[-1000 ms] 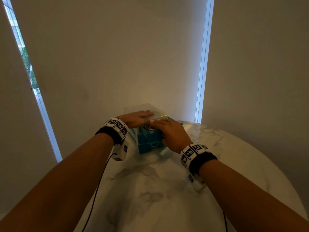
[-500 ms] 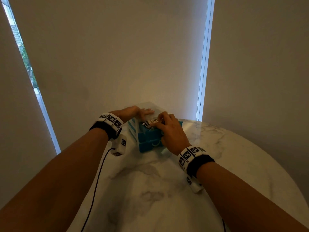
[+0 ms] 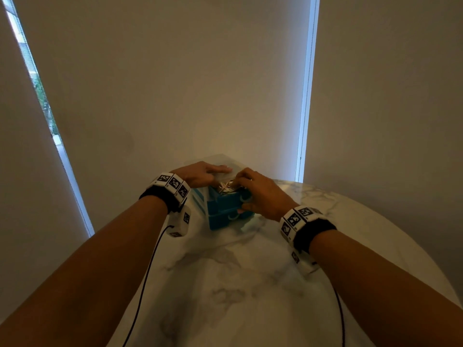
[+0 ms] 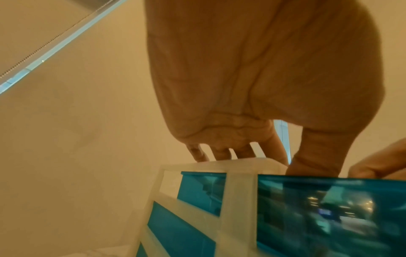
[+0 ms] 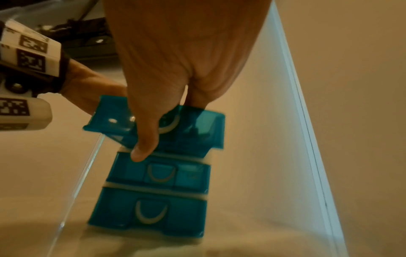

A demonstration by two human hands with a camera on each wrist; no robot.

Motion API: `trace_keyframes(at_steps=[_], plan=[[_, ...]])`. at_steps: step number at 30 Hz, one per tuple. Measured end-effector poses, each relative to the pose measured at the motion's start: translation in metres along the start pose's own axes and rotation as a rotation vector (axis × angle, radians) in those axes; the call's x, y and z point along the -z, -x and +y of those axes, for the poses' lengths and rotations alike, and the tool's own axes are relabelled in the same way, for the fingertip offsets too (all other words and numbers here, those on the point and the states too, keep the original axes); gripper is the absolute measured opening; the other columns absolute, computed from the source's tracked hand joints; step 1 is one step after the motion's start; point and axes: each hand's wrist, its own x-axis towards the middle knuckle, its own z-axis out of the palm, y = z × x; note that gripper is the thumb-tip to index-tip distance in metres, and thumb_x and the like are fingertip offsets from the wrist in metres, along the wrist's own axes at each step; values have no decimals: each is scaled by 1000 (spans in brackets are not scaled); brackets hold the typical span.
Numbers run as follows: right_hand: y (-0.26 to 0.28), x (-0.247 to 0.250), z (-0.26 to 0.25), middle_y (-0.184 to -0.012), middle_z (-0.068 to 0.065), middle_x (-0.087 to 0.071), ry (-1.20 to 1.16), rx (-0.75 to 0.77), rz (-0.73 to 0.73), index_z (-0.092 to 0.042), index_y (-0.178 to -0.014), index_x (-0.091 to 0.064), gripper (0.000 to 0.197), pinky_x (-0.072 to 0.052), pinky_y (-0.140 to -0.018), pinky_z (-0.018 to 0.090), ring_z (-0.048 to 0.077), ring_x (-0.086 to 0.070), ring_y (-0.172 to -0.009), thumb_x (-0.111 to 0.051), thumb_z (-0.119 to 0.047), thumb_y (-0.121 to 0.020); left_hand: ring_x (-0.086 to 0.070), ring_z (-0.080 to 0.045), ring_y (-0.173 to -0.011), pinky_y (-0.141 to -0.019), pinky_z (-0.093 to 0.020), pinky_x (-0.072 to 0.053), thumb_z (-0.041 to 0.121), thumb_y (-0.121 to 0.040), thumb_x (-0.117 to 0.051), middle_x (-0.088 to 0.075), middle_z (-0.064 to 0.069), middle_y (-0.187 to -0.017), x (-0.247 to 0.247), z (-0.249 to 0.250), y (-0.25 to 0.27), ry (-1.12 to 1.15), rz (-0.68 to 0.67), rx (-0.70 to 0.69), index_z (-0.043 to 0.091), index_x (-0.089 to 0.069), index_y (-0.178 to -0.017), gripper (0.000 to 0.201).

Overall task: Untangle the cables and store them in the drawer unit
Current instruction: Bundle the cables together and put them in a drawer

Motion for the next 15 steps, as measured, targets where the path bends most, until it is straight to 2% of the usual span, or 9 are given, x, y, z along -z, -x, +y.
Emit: trace_keyframes(at_steps=[4,7,9,12,13,15], plan=[[-6,15,1,-143,3,-55,84,18,-97,-13,-141,-67,62,-51,-107,37,23,-55,-123,-88,-29,-86,-17,-21,-161,-133,-47,-6,17,-99,-69,-24,8,-174,-2,5,3,11,-42,-10,42,-41,-160,72],[-12,9,-3,-133,4,-64,198,38,-37,-16,-138,-71,57,-52,-99,41,25,-53,-122,-87,-35,-86,-16,-20,-162,-131,-42,-7,19,-100,-68,-22,10,-175,-1,6,6,25,-62,-20,39,-37,-163,72],[-10,-2,-2,-133,5,-65,241,35,51,-17,-133,-72,55,-54,-96,42,26,-55,-120,-87,-37,-85,-15,-19,-162,-131,-40,-7,17,-101,-66,-21,9,-175,-2,4,8,46,-62,-24,37,-36,-163,72],[-3,-9,6,-137,3,-53,102,-18,170,-17,-121,-72,53,-60,-91,39,22,-57,-114,-94,-38,-77,-17,-23,-161,-130,-43,-8,14,-102,-65,-22,7,-175,-6,3,9,52,-60,-37,38,-37,-163,71],[-2,-6,11,-135,1,-51,51,-39,172,-19,-116,-72,52,-60,-90,36,20,-56,-112,-95,-39,-75,-17,-23,-161,-130,-42,-8,11,-101,-64,-23,7,-175,-7,3,9,55,-52,-48,38,-39,-162,71],[-1,4,20,-127,-3,-51,-41,-59,138,-22,-108,-74,45,-60,-91,37,19,-56,-109,-96,-38,-73,-18,-20,-161,-129,-38,-9,4,-99,-63,-26,8,-174,-8,4,9,75,-38,-64,36,-42,-160,72]])
